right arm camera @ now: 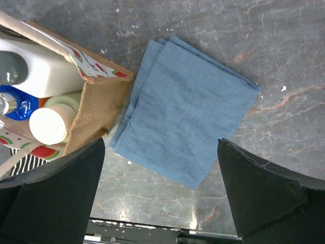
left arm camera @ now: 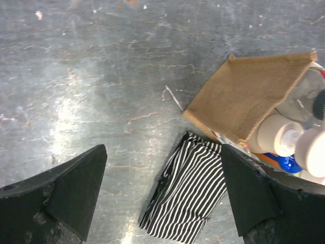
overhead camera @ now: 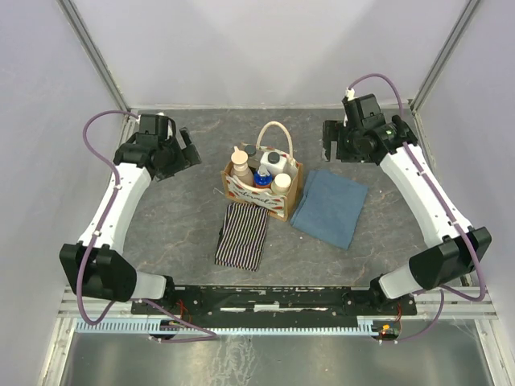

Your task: Take the personal care products out of the canvas bag

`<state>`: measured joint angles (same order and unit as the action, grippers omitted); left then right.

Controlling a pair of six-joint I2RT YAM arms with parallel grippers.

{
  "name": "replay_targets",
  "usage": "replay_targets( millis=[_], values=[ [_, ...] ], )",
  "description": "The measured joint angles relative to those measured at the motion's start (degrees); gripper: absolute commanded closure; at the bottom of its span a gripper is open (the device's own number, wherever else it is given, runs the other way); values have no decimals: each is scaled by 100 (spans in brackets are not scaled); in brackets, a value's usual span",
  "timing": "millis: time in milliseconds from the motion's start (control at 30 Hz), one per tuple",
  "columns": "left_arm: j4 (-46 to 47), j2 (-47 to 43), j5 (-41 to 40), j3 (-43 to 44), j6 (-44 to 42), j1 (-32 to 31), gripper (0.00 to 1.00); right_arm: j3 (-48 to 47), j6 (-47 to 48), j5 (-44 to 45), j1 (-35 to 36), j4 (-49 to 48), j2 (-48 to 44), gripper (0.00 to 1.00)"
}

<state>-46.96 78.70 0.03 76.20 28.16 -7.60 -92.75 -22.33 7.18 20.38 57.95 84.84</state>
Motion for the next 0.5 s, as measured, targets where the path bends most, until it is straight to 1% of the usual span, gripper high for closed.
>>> replay_targets(
  millis=[133,267,400,500],
  values=[
    [-313,-114,-321,13,-59,-59,1,-37,61,96,-15,306,31,0],
    [-402,-208,-431,13,-116,-184,0,59,70,37,-33,378,26,0],
    [-402,-271,-442,13,-149,-293,0,614,-101,-323,-87,328,136,0],
    [-433,-243,-439,13,-234,-365,0,1056,-315,-490,-96,254,533,0]
  ],
)
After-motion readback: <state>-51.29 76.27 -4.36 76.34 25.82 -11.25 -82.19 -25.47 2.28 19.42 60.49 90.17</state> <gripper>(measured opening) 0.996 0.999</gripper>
